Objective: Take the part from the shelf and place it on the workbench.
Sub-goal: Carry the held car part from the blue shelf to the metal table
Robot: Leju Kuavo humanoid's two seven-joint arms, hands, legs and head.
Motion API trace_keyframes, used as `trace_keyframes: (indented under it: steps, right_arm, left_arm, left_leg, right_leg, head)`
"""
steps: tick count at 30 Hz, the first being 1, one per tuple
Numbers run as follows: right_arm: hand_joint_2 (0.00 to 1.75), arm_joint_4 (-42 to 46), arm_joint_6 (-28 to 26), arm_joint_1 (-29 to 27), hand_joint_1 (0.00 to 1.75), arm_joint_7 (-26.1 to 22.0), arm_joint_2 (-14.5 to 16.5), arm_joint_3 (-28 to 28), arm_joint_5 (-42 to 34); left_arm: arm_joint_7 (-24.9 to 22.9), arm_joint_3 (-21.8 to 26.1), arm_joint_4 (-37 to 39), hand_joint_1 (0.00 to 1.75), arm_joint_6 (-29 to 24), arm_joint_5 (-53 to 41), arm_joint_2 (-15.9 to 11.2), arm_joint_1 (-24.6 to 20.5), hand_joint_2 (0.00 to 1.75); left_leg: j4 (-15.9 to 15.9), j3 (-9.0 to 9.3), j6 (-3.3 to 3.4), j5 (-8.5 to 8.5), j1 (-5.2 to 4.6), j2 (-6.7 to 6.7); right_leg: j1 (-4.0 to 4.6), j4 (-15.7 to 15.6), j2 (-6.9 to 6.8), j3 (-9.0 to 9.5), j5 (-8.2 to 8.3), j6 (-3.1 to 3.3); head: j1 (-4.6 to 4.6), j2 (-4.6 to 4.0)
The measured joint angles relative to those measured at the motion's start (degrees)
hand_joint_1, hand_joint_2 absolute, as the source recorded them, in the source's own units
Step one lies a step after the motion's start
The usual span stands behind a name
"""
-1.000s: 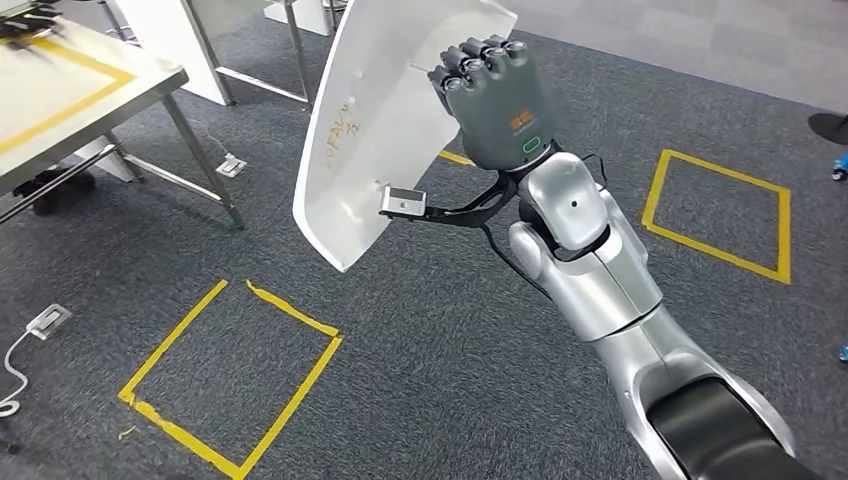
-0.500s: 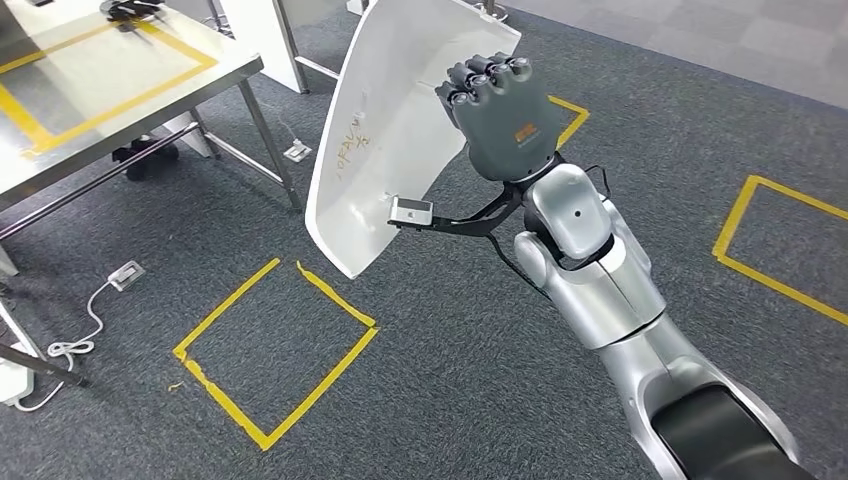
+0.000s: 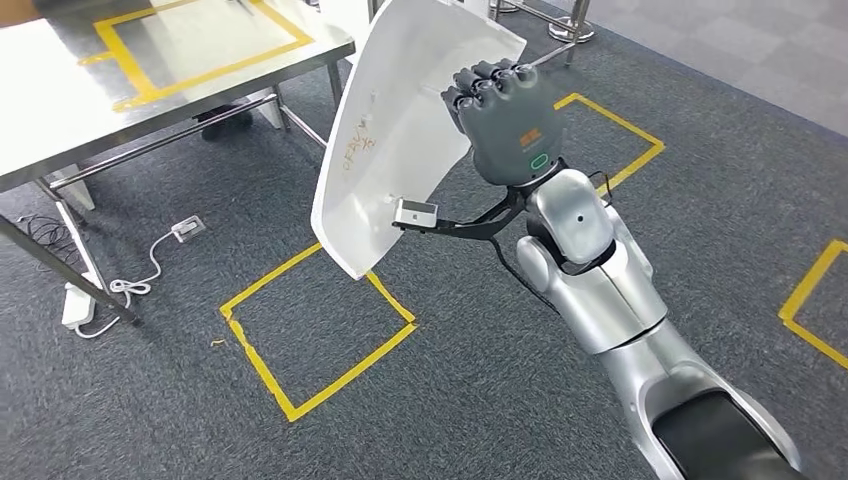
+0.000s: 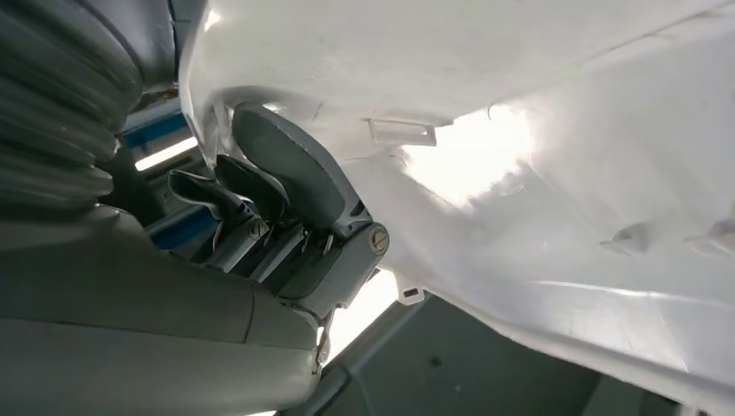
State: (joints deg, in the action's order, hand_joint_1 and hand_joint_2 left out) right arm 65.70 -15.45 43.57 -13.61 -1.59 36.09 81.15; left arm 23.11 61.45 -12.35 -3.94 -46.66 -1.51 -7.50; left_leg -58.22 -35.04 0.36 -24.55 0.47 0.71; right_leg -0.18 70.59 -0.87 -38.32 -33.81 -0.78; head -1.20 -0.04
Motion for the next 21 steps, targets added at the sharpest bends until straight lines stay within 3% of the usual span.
trace_keyframes:
  steps: [1,2,3,4,6,8,10,11,13,14,15,17,18,19,21]
  right_arm:
    - [1.75,-0.01,0.05,-0.34,1.75,0.01,-0.2,-0.01,0.04]
    - [1.75,-0.02,0.08,-0.66,1.75,0.03,-0.34,-0.01,0.11]
    - [1.75,-0.02,0.07,-0.89,1.75,0.09,-0.42,-0.01,0.17]
    - [1.75,-0.02,0.02,-0.99,1.75,0.2,-0.45,-0.01,0.24]
    - [1.75,-0.02,-0.13,-1.07,1.75,0.52,-0.59,-0.03,0.37]
    - [1.75,-0.02,-0.2,-1.33,1.75,0.81,-0.79,-0.07,0.49]
    - [1.75,-0.02,-0.22,-1.63,1.75,0.94,-0.87,-0.1,0.57]
    - [1.75,-0.02,-0.24,-1.71,1.75,0.96,-0.87,-0.12,0.61]
    - [1.75,-0.02,-0.28,-1.74,1.75,0.96,-0.84,-0.13,0.65]
    - [1.75,-0.02,-0.28,-1.8,1.75,0.96,-0.86,-0.13,0.68]
    - [1.75,-0.02,-0.27,-1.93,1.75,0.96,-0.89,-0.14,0.72]
    - [1.75,-0.02,-0.22,-2.34,1.75,0.94,-0.92,-0.14,0.84]
    - [1.75,-0.02,-0.22,-2.51,1.75,0.93,-0.92,-0.14,0.88]
    - [1.75,-0.02,-0.22,-2.59,1.75,0.93,-0.91,-0.14,0.9]
    - [1.75,-0.02,-0.22,-2.56,1.75,0.93,-0.88,-0.14,0.91]
  left_arm:
    - [0.07,0.88,-0.01,0.0,1.28,1.52,-0.05,-0.05,1.75]
    - [0.01,2.04,-0.01,0.0,2.84,3.35,-0.11,0.02,1.75]
    - [-0.2,3.35,0.0,0.0,4.43,5.18,-0.19,0.21,1.75]
    - [-0.51,4.63,0.01,0.0,5.8,6.7,-0.26,0.43,1.75]
    - [-1.47,6.64,0.02,0.0,7.28,8.19,-0.44,0.83,1.75]
    - [-2.57,7.54,0.01,0.0,7.41,7.77,-0.58,1.17,1.75]
    - [-3.44,7.75,0.03,0.0,7.08,6.88,-0.64,1.81,1.75]
    - [-3.69,7.79,0.07,0.0,6.92,6.59,-0.61,2.14,1.75]
    - [-3.98,7.94,0.12,0.0,6.64,6.36,-0.58,2.38,1.75]
    - [-4.14,8.04,0.14,0.0,6.48,6.34,-0.55,2.32,1.75]
    - [-4.31,8.14,0.15,0.0,6.25,6.34,-0.5,2.23,1.75]
    - [-4.63,8.31,0.17,0.0,5.66,6.4,-0.24,2.24,1.75]
    - [-4.69,8.38,0.18,0.0,5.41,6.42,-0.07,2.31,1.75]
    - [-4.72,8.44,0.18,0.0,5.24,6.41,0.08,2.36,1.75]
    - [-4.72,8.51,0.18,0.0,5.15,6.2,0.31,2.32,1.75]
  left_leg:
    - [-0.03,-0.02,0.06,0.0,0.02,0.84]
    - [-0.09,-0.04,0.07,-0.01,0.02,1.71]
    - [-0.2,-0.03,0.01,-0.02,0.04,2.57]
    - [-0.35,-0.03,-0.09,-0.06,0.08,3.39]
    - [-0.76,-0.21,-0.57,-0.2,0.11,4.9]
    - [-0.91,-0.63,-1.36,-0.13,0.24,6.28]
    - [-0.6,-1.07,-2.26,0.21,0.47,7.54]
    - [-0.69,-1.28,-2.61,0.18,0.44,7.02]
    - [-3.47,-2.73,-3.13,-1.49,0.24,3.67]
    - [-6.6,-4.1,-3.31,-3.18,0.17,1.56]
    - [-10.47,-5.9,-3.5,-5.06,0.19,0.33]
    - [-16.04,-8.45,-3.73,-6.94,0.3,-0.32]
    - [-15.94,-8.26,-3.75,-6.36,0.32,-0.44]
    - [-13.53,-6.89,-3.69,-4.87,0.31,-0.75]
    - [-5.62,-2.39,-3.17,-1.77,0.0,-2.9]
  right_leg:
    - [-0.08,3.2,0.4,-1.73,-0.94,-0.1]
    - [-0.14,4.66,0.53,-2.69,-0.88,-0.13]
    - [-0.21,3.81,0.64,-2.56,0.29,-0.09]
    - [-0.31,0.8,1.04,-1.33,2.3,0.0]
    - [-0.64,-7.07,3.47,2.22,5.69,0.18]
    - [-0.69,-10.76,5.08,4.02,6.48,0.43]
    - [-0.52,-11.03,4.02,4.21,6.55,1.07]
    - [-0.5,-11.29,3.32,4.35,6.71,1.51]
    - [-0.59,-11.85,1.83,4.68,6.95,2.3]
    - [-0.49,-11.94,1.07,4.77,6.93,2.56]
    - [-0.39,-11.96,0.27,4.79,6.85,2.75]
    - [-0.26,-11.92,-1.36,4.81,6.7,2.88]
    - [-0.23,-11.88,-2.14,4.84,6.62,2.87]
    - [-0.22,-11.81,-2.9,4.92,6.52,2.8]
    - [-0.04,-11.63,-4.34,5.19,6.16,2.46]
  head:
    - [0.02,0.0]
    - [0.05,0.0]
    - [0.07,0.0]
    - [0.09,0.0]
    - [0.08,0.0]
    - [0.06,0.0]
    - [0.07,0.0]
    - [0.02,0.0]
    - [-0.22,0.0]
    - [-0.33,0.0]
    - [-0.41,0.0]
    - [-0.4,0.0]
    - [-0.4,0.0]
    - [-0.41,0.0]
    - [-0.41,0.0]
